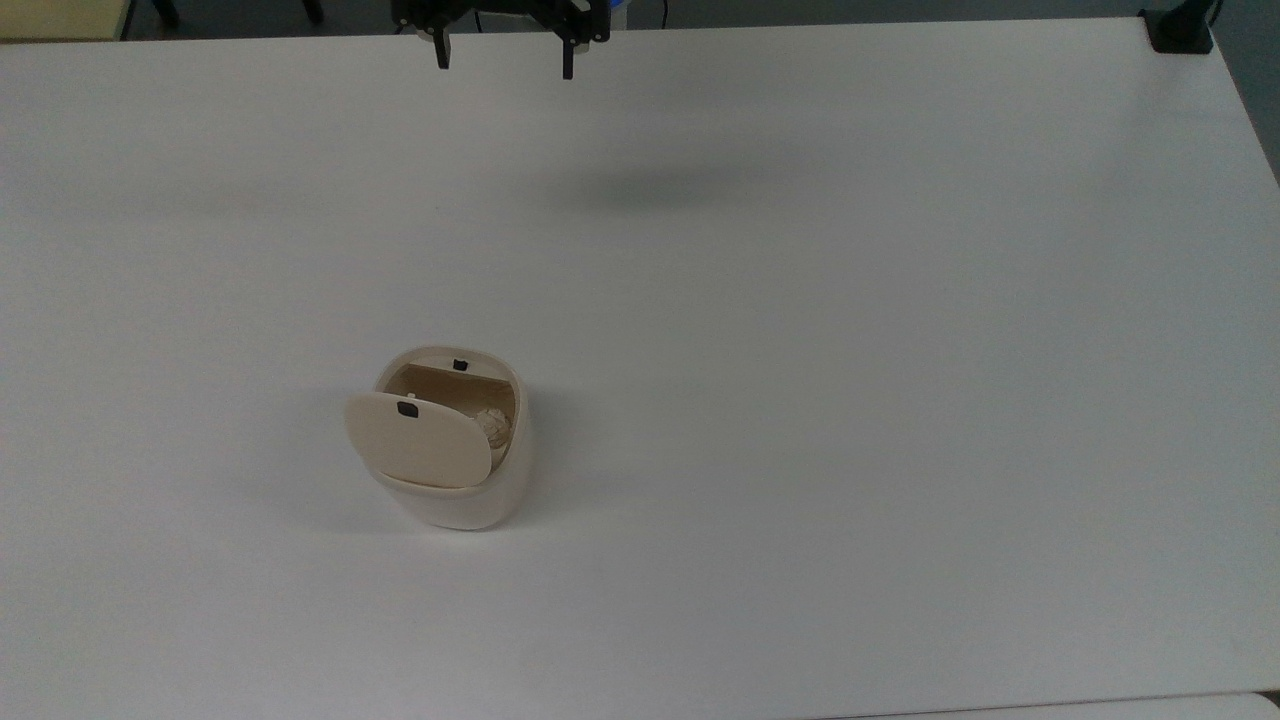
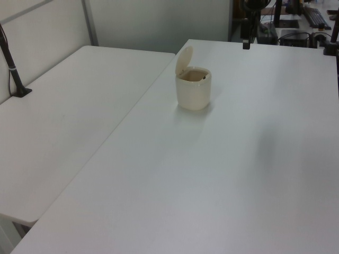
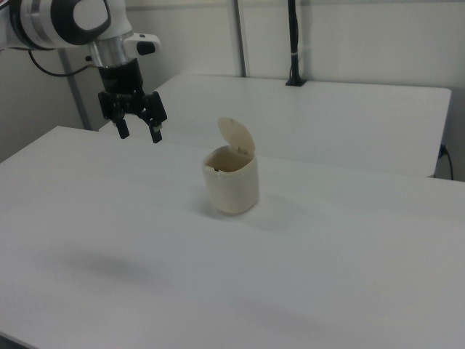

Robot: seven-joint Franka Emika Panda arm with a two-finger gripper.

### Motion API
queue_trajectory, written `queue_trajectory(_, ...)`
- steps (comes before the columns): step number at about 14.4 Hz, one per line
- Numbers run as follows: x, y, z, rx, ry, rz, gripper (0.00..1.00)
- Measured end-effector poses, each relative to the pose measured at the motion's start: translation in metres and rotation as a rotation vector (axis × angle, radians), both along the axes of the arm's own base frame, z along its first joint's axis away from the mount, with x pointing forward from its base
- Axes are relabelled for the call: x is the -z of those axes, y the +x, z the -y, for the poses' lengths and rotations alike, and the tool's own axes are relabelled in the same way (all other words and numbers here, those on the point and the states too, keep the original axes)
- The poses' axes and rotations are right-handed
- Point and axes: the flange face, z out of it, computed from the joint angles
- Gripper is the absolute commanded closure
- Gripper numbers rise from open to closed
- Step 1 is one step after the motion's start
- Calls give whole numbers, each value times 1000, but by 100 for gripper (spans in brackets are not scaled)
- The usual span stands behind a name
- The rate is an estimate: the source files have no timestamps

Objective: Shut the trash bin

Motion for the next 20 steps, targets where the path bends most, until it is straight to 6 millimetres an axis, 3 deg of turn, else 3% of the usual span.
queue_trajectory(9,0,0,0,-1,0,0,3)
queue_trajectory(12,0,0,0,-10,0,-1,36)
queue_trajectory(15,0,0,0,-49,1,-4,80)
queue_trajectory(17,0,0,0,-59,1,-5,100)
queue_trajectory(20,1,0,0,-68,1,-7,100)
